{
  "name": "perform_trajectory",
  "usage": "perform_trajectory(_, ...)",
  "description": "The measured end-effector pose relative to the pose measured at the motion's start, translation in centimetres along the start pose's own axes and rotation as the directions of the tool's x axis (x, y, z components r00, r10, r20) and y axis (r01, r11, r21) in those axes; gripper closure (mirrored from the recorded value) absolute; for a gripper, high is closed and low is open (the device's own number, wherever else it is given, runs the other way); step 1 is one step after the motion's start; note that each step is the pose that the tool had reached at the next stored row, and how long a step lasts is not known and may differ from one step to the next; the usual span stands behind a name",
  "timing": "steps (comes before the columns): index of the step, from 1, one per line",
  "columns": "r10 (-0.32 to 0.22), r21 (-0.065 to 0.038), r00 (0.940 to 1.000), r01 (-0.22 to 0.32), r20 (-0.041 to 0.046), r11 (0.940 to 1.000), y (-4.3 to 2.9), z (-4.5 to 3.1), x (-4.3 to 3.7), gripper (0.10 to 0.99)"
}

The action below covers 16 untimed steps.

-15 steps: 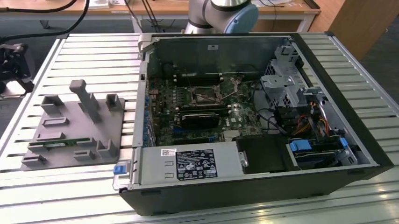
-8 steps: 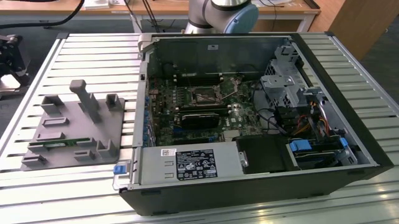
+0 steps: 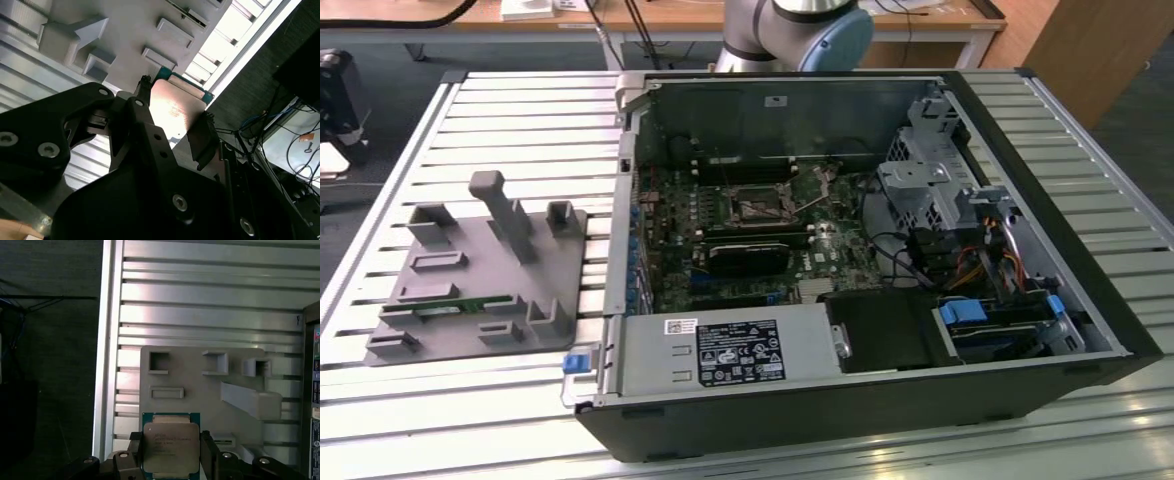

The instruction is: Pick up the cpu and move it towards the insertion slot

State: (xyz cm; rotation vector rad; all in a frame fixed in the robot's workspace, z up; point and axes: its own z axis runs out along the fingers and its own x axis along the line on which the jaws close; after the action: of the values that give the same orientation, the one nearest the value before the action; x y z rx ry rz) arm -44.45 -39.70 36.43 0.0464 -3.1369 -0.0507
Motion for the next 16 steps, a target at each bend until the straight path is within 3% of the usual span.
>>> perform_trajectory(13,0.0,0.0,1.0,0.0,-0.0001,1.0,0.31,-3.27,0.0,0.545)
perform_trajectory(16,0.0,0.0,1.0,0.0,0.0,1.0,0.33,-3.65,-0.01,0.545)
